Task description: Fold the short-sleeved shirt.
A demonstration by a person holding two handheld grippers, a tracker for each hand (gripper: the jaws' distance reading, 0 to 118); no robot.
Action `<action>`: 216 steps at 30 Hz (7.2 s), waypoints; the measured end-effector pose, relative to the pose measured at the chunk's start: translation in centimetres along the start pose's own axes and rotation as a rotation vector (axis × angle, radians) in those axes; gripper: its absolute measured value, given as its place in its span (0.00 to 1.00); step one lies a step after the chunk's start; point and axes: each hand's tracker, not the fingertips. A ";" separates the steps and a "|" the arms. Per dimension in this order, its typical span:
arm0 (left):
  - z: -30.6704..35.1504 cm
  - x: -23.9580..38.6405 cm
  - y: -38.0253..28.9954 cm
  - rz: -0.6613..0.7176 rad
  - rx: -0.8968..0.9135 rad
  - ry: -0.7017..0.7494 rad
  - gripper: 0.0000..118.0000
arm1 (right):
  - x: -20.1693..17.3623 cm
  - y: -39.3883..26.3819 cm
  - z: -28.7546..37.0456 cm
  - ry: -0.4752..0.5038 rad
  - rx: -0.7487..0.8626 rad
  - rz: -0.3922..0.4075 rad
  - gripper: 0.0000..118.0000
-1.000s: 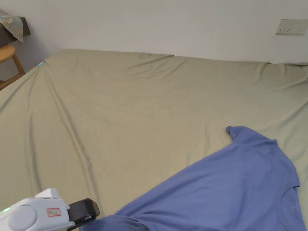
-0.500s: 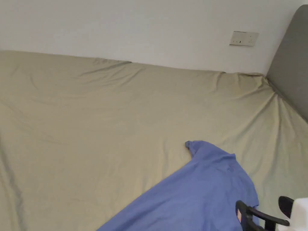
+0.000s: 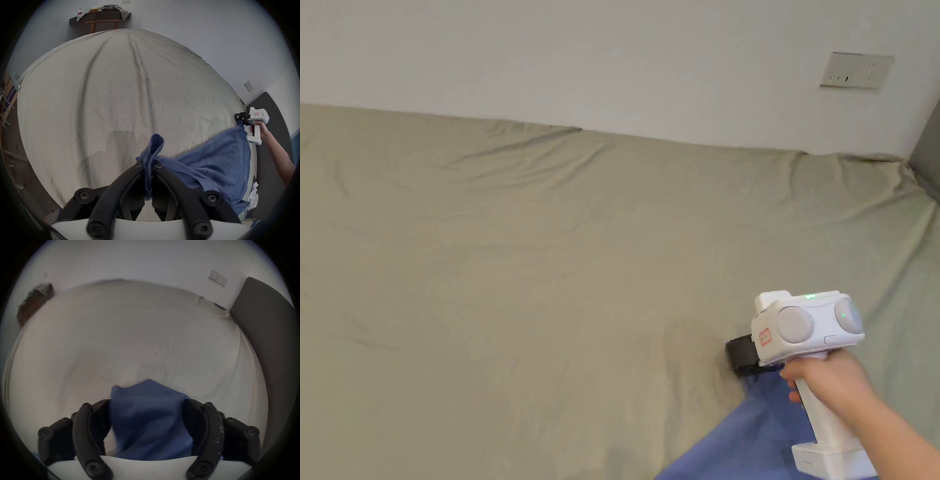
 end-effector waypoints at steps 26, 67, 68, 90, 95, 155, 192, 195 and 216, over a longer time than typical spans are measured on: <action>25.9 6.0 -4.7 -0.640 1.077 0.023 0.04 | 6.3 -42.0 64.6 0.159 1.509 -0.439 0.04; 20.5 20.3 25.5 -0.526 1.108 -0.494 0.04 | 16.6 -17.6 58.8 0.309 1.451 -0.431 0.04; 18.5 20.0 24.5 -0.554 1.068 -0.481 0.04 | 16.2 -18.6 57.1 0.330 1.422 -0.446 0.04; 7.3 -3.2 -4.2 -0.728 0.370 -0.092 0.05 | 7.5 -53.0 38.5 0.163 0.556 -0.723 0.04; 5.2 -4.8 -5.8 -0.744 0.270 -0.053 0.05 | 6.9 -54.1 32.6 0.115 0.345 -0.707 0.04; 0.5 -9.3 -1.8 0.513 -0.107 -0.018 0.09 | -7.4 -42.5 39.9 0.188 0.646 -0.137 0.01; 7.4 -0.4 -1.9 -0.287 0.338 0.067 0.01 | -8.3 -10.2 20.1 0.415 0.616 -0.216 0.02; 9.9 1.4 -1.4 -0.455 0.465 0.080 0.01 | -3.9 -12.1 28.5 0.410 0.795 -0.219 0.02; 38.0 14.4 10.6 -0.721 1.342 -0.140 0.01 | 12.9 -25.1 77.3 0.132 1.632 -0.281 0.02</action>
